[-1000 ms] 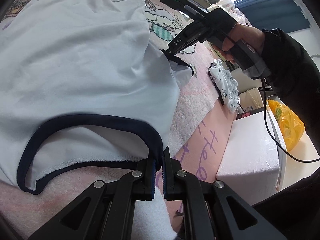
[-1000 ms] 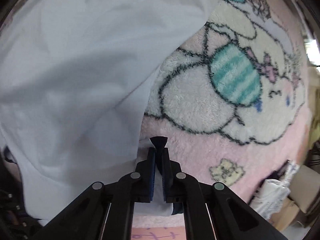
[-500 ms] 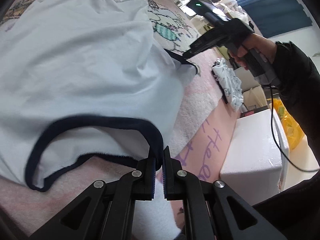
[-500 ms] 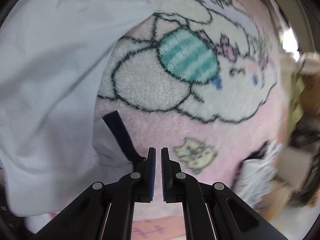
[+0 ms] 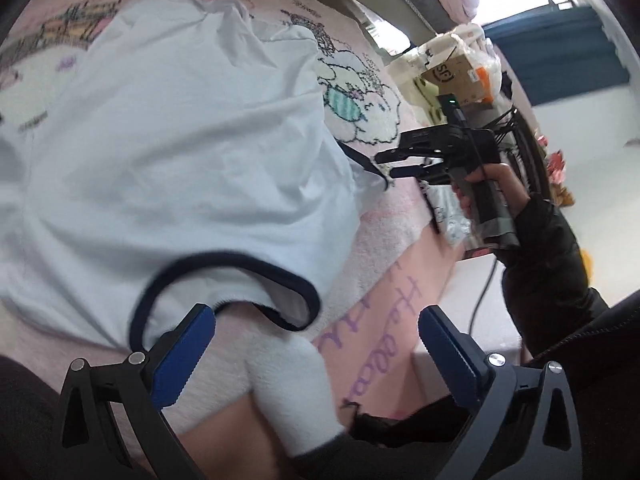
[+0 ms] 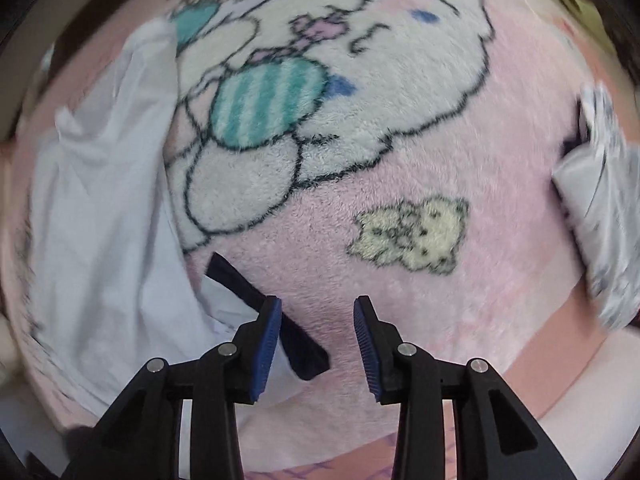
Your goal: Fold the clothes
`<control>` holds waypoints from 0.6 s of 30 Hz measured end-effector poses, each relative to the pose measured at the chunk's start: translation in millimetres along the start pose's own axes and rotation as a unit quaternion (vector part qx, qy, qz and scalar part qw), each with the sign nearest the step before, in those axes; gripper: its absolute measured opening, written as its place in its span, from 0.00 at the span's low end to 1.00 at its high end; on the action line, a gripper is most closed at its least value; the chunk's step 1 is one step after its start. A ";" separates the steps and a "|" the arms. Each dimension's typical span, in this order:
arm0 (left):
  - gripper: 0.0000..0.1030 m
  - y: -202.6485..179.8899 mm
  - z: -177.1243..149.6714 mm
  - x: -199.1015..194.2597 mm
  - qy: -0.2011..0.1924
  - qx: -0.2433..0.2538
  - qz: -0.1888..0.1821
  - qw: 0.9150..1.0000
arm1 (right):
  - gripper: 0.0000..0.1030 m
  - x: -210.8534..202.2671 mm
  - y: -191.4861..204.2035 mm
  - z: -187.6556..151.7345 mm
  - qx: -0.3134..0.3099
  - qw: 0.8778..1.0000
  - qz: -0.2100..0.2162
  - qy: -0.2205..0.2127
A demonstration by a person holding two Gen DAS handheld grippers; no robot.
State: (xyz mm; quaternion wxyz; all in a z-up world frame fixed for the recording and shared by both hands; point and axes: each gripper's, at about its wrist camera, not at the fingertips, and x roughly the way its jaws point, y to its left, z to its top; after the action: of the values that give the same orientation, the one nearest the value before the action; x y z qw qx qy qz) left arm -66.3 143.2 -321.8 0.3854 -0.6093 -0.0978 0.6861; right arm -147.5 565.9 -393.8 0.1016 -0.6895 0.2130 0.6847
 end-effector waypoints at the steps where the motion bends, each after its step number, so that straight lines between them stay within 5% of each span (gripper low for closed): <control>1: 1.00 -0.4 7.0 0.8 0.001 0.011 0.009 1.000 | 0.43 -1.5 -6.0 -1.3 0.016 1.000 0.015 -0.006; 9: 1.00 -14.4 55.9 13.1 0.023 0.085 0.056 0.995 | 0.53 -7.6 -36.4 -17.2 0.075 0.994 0.079 -0.016; 18: 1.00 -23.3 104.1 50.7 0.076 0.111 0.052 0.989 | 0.58 0.1 -68.8 -32.6 0.145 0.976 0.163 -0.011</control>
State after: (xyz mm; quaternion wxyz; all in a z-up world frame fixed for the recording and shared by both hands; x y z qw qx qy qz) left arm -149.6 226.9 -321.5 0.4211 -0.6174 0.0407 0.6632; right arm -88.3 612.9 -403.0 0.0896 -0.6159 0.4186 0.6614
